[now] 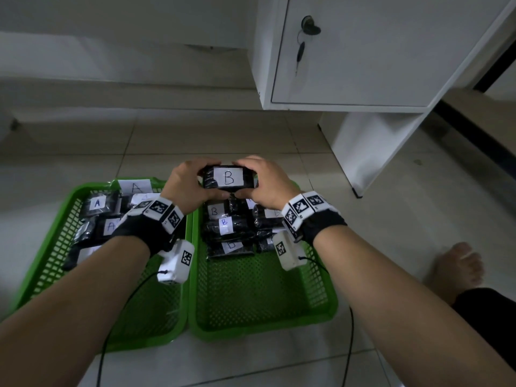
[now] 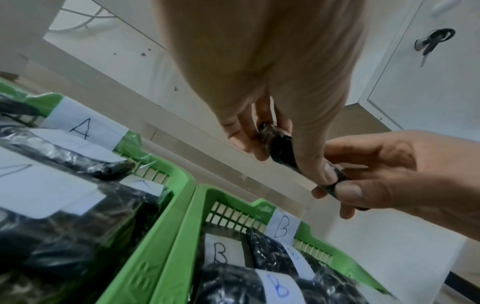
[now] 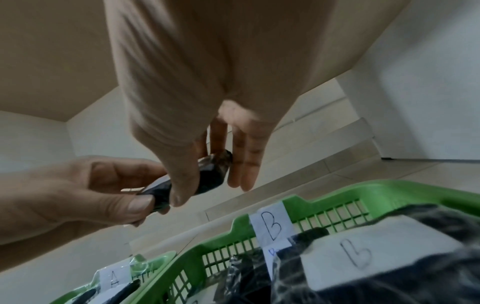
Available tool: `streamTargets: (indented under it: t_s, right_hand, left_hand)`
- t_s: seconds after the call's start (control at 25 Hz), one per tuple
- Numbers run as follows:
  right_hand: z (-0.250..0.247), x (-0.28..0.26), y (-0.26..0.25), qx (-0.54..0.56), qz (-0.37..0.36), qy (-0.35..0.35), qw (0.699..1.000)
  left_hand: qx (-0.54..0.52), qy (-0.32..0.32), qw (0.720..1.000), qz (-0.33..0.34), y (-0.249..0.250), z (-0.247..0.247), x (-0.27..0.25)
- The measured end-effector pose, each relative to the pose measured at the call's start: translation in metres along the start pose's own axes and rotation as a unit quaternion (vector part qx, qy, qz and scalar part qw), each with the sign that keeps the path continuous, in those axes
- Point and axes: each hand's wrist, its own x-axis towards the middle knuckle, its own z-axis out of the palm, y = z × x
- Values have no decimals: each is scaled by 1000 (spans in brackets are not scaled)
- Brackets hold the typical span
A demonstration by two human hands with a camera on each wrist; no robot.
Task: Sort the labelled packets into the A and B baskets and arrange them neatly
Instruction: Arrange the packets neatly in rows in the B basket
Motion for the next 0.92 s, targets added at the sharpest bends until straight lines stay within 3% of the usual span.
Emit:
streamTargets:
  t_s: [0.16, 0.28, 0.52, 0.6, 0.92]
  right_hand:
    - [1, 8, 5, -47, 54, 4, 997]
    - [12, 13, 12, -68, 98, -16, 993]
    - [39, 23, 8, -91, 109, -57, 988]
    - [41, 23, 6, -87, 109, -63, 988]
    - [48, 18, 6, -71, 119, -30, 990]
  left_hand:
    - [47, -17, 998, -29, -16, 2, 3]
    - [99, -34, 994, -4, -28, 9, -1]
    - [241, -161, 957, 30, -29, 19, -11]
    - [280, -167, 945, 33, -32, 23, -11]
    - [287, -167, 943, 16, -33, 26, -12]
